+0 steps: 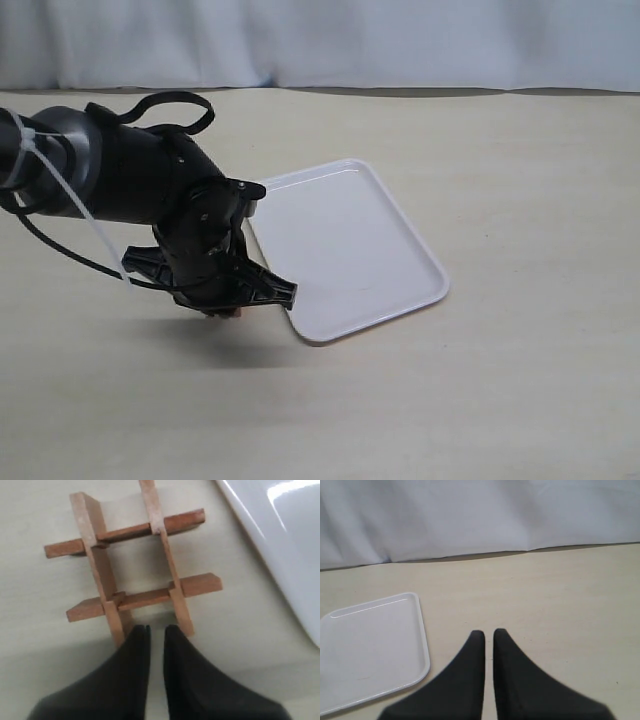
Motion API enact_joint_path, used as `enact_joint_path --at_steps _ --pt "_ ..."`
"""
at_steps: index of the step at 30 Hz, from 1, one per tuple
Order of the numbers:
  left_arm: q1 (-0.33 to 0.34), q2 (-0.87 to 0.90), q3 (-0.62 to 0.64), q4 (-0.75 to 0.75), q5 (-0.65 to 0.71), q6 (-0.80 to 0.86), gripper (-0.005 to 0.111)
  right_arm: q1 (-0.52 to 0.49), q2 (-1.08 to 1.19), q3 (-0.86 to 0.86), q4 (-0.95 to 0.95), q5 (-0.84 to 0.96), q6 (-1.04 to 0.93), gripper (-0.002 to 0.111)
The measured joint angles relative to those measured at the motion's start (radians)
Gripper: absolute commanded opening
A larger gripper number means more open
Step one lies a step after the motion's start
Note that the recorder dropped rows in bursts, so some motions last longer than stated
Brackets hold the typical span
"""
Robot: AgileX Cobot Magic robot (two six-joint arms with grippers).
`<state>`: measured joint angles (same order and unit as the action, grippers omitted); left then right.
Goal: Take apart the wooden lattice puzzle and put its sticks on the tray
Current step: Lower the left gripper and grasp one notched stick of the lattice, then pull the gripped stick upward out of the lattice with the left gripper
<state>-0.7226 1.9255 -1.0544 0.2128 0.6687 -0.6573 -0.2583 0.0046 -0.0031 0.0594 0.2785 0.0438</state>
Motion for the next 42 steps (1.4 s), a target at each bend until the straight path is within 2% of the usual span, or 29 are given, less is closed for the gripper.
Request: enact_joint_path --at_steps 3,5,17,25,31,37,42 --pt "0.0 0.0 0.0 -0.005 0.006 0.011 0.046 0.0 0.0 0.0 0.0 0.0 0.0 0.006" --pt "0.0 0.0 0.0 -0.007 0.006 0.024 0.05 0.0 0.0 0.0 0.0 0.0 0.0 0.006" --pt "0.0 0.0 -0.013 0.004 0.023 0.071 0.05 0.0 0.0 0.0 0.0 0.0 0.0 0.006" --pt "0.0 -0.033 -0.182 0.016 0.228 0.31 0.05 0.0 0.0 0.0 0.0 0.0 0.0 0.006" --pt "0.004 -0.1 -0.225 0.095 0.339 0.562 0.05 0.0 0.0 0.0 0.0 0.001 0.0 0.006" --pt "0.098 -0.102 -0.225 0.045 0.369 0.772 0.05 0.0 0.0 0.0 0.0 0.001 0.0 0.006" --pt "0.205 -0.102 -0.225 -0.206 0.319 1.01 0.05 0.0 0.0 0.0 0.0 0.001 0.0 0.006"
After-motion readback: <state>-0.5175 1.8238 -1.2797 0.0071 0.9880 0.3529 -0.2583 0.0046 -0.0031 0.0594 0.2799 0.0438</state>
